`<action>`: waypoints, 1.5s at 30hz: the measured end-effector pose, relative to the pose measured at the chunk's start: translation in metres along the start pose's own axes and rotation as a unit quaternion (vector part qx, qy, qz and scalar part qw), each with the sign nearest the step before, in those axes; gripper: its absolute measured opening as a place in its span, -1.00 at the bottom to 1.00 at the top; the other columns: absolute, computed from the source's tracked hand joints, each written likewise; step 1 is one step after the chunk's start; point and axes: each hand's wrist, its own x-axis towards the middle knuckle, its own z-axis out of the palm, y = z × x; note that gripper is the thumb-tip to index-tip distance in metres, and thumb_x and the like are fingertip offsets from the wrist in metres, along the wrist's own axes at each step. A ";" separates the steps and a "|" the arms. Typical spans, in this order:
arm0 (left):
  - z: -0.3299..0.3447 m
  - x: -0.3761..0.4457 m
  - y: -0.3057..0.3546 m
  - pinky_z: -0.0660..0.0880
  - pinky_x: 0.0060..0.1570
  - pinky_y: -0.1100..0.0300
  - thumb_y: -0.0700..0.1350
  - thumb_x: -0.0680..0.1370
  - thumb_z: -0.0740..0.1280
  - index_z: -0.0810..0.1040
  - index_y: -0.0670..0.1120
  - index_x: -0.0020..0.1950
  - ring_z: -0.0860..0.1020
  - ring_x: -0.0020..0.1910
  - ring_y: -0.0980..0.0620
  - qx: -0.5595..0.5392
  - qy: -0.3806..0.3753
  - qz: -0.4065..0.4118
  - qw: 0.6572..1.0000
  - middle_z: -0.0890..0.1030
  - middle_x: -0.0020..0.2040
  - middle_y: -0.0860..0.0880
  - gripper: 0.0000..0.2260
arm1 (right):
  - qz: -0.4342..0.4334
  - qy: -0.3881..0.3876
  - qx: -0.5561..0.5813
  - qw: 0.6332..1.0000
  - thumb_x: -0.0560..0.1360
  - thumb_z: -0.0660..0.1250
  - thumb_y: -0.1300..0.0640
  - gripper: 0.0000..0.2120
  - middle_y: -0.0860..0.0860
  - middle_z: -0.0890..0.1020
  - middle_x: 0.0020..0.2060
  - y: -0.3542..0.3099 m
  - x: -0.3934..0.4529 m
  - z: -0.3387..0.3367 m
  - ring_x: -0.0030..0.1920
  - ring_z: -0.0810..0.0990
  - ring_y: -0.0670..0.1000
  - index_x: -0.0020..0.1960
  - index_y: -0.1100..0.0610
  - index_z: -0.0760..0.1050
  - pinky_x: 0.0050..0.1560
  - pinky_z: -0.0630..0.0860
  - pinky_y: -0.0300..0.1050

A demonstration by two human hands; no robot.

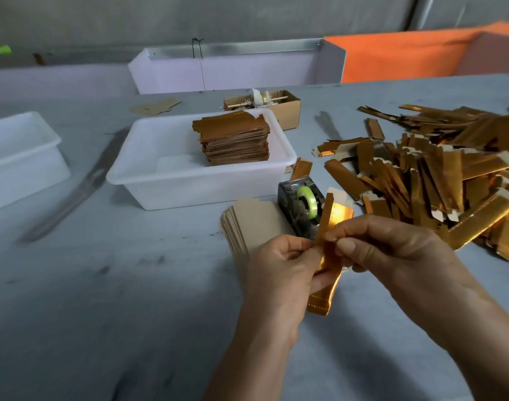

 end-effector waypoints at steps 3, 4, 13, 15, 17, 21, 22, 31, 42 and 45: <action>0.001 -0.002 0.001 0.61 -0.25 0.24 -0.29 0.52 0.37 0.59 -0.20 -0.07 0.70 -0.24 -0.01 0.010 0.001 0.007 1.000 0.71 -0.20 -0.11 -0.98 | 0.003 0.015 -0.057 0.998 0.41 0.35 0.14 -0.63 -0.16 0.61 -0.22 0.005 0.001 0.001 -0.13 0.57 -0.21 0.12 -0.23 0.47 -0.17 0.49 -0.36; 0.001 -0.003 0.002 0.61 -0.25 0.24 -0.30 0.53 0.36 0.59 -0.20 -0.07 0.70 -0.24 0.00 0.015 -0.002 0.009 1.000 0.71 -0.20 -0.10 -0.97 | 0.004 0.022 -0.073 0.997 0.41 0.36 0.13 -0.59 -0.17 0.61 -0.22 0.006 0.001 0.001 -0.15 0.58 -0.20 0.16 -0.23 0.40 -0.16 0.49 -0.33; 0.000 -0.010 0.006 0.64 -0.10 0.11 -0.27 0.55 0.33 0.61 -0.19 -0.05 0.71 -0.21 -0.04 0.023 -0.038 0.008 0.999 0.71 -0.16 -0.12 -0.93 | 0.015 0.070 -0.149 0.986 0.40 0.41 0.07 -0.60 -0.14 0.60 -0.28 0.005 0.004 0.007 -0.27 0.56 -0.24 0.11 -0.11 0.27 -0.32 0.45 -0.50; -0.002 -0.010 0.005 0.63 -0.04 0.04 -0.19 0.56 0.35 0.61 -0.21 -0.05 0.71 -0.19 -0.06 0.017 -0.048 0.001 0.999 0.71 -0.15 -0.13 -0.90 | 0.019 0.068 -0.169 0.983 0.41 0.40 0.07 -0.61 -0.16 0.59 -0.27 0.004 0.004 0.008 -0.24 0.56 -0.25 0.10 -0.11 0.26 -0.35 0.44 -0.49; -0.002 -0.010 0.003 0.63 -0.02 0.02 -0.16 0.55 0.35 0.61 -0.23 -0.03 0.70 -0.16 -0.07 0.015 -0.049 0.006 0.999 0.71 -0.13 -0.15 -0.87 | 0.019 0.070 -0.186 0.980 0.42 0.41 0.08 -0.63 -0.16 0.59 -0.27 0.004 0.004 0.009 -0.23 0.56 -0.24 0.09 -0.09 0.28 -0.36 0.44 -0.44; 0.001 -0.009 -0.004 0.64 -0.13 0.11 -0.24 0.57 0.31 0.61 -0.23 -0.06 0.70 -0.22 -0.04 0.017 -0.003 0.033 0.999 0.70 -0.21 -0.10 -0.89 | 0.014 0.091 -0.224 0.970 0.43 0.41 0.08 -0.66 -0.13 0.59 -0.27 0.001 0.003 0.014 -0.23 0.56 -0.18 0.07 -0.04 0.30 -0.31 0.47 -0.34; 0.003 -0.009 -0.006 0.64 -0.17 0.13 -0.24 0.58 0.30 0.61 -0.22 -0.07 0.70 -0.24 -0.02 0.019 0.011 0.041 0.999 0.70 -0.23 -0.09 -0.89 | 0.013 0.099 -0.237 0.966 0.43 0.41 0.07 -0.67 -0.13 0.58 -0.27 -0.001 0.003 0.016 -0.23 0.57 -0.16 0.07 -0.03 0.29 -0.29 0.49 -0.32; 0.022 -0.016 -0.024 0.60 -0.26 0.20 -0.13 0.54 0.36 0.59 0.03 -0.18 0.65 -0.29 0.15 0.152 0.150 0.244 0.946 0.66 -0.31 0.10 -0.88 | 0.016 0.170 -0.281 0.944 0.36 0.46 -0.04 -0.60 -0.24 0.38 -0.43 -0.006 0.003 0.021 -0.41 0.41 -0.19 -0.08 -0.05 0.22 -0.44 0.35 -0.31; 0.011 -0.005 -0.018 0.63 -0.11 0.07 -0.13 0.56 0.34 0.61 -0.03 -0.08 0.70 -0.16 -0.01 0.067 0.094 0.164 0.980 0.71 -0.16 0.00 -0.94 | 0.084 0.093 -0.007 0.992 0.09 0.32 -0.35 -0.50 -0.08 0.61 -0.29 0.016 0.008 0.017 -0.24 0.59 -0.12 -0.11 -0.06 0.50 -0.32 0.46 -0.34; 0.011 0.000 -0.012 0.64 -0.06 0.03 -0.16 0.59 0.31 0.59 -0.05 -0.05 0.70 -0.15 -0.02 0.077 0.078 0.134 0.985 0.71 -0.12 -0.01 -0.92 | 0.092 0.081 0.083 0.989 0.25 0.42 -0.11 -0.74 -0.08 0.66 -0.30 0.018 0.015 0.023 -0.26 0.62 -0.14 -0.15 0.01 0.56 -0.36 0.48 -0.40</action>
